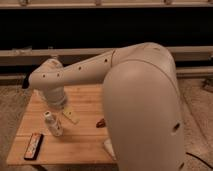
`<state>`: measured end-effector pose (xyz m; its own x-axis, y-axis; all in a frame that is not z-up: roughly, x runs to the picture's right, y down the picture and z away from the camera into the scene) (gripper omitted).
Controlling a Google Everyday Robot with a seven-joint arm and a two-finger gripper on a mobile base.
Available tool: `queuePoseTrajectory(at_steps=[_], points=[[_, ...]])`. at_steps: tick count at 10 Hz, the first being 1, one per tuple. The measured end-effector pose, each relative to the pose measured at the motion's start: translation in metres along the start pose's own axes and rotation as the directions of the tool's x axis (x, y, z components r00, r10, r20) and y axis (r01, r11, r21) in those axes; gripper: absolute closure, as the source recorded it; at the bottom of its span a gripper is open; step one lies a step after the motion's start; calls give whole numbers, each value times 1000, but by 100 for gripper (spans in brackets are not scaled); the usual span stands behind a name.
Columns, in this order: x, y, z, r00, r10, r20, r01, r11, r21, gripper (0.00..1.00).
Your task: Knock the bottle over
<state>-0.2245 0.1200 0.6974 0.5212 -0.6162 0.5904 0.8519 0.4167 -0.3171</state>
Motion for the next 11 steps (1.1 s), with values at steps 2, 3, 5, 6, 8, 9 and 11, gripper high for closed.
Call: queuePoseTrajectory(at_steps=[2, 3, 5, 6, 8, 9, 11], points=[[-21, -9, 0, 998, -63, 24, 63, 998, 2, 0], [-29, -12, -1, 996, -85, 31, 85, 996, 2, 0], [-37, -8, 0, 993, -110, 40, 110, 994, -7, 0], [-40, -4, 1, 992, -117, 46, 117, 993, -11, 0], [-39, 13, -1, 993, -104, 51, 104, 994, -12, 0], [-36, 25, -2, 995, -88, 52, 89, 996, -10, 0], [-31, 43, -4, 997, -55, 51, 55, 998, -12, 0]])
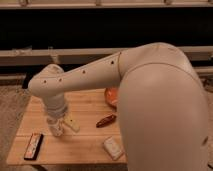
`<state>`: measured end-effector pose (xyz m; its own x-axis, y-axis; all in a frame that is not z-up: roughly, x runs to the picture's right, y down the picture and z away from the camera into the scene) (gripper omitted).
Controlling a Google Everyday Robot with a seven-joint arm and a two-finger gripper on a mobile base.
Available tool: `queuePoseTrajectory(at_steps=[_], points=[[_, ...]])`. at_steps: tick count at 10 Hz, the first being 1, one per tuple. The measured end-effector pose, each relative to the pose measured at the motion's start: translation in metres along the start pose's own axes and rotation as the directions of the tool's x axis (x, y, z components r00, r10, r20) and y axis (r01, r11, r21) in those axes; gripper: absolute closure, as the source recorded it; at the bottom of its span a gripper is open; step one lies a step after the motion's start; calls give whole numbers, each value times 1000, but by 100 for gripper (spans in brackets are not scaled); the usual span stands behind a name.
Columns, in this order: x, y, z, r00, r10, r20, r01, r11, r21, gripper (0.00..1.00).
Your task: Knock the bottle over
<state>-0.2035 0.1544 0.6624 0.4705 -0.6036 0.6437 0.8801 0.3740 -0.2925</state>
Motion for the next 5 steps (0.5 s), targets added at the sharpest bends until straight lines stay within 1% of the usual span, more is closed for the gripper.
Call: queuePoseTrajectory(at_steps=[2, 4, 5], points=[[8, 25, -4, 999, 52, -8, -52, 999, 0, 0], [15, 43, -6, 996, 88, -12, -88, 996, 1, 0], [15, 46, -5, 996, 84, -12, -83, 997, 2, 0]])
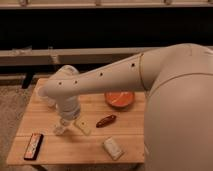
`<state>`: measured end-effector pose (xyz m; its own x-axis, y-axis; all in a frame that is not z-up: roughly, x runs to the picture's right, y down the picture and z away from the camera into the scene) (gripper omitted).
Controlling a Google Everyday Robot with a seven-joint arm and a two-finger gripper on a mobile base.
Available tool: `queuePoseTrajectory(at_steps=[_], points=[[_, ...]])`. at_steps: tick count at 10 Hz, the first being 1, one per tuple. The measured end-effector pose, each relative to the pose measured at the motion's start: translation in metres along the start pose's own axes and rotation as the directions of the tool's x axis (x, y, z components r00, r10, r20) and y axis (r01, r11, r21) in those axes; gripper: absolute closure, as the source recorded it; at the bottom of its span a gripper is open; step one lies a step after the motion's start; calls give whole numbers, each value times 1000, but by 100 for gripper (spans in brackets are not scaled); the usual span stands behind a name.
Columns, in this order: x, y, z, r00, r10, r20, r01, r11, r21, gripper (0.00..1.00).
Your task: Knock the bottle over
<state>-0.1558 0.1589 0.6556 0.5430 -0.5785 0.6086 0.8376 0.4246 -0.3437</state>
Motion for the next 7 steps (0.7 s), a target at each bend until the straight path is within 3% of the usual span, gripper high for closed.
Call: queuePoseTrajectory(at_steps=[3, 7], points=[[-2, -13, 3, 1000, -12, 0, 12, 1000, 6, 0], [12, -4, 5, 1000, -7, -8, 7, 1000, 5, 0]])
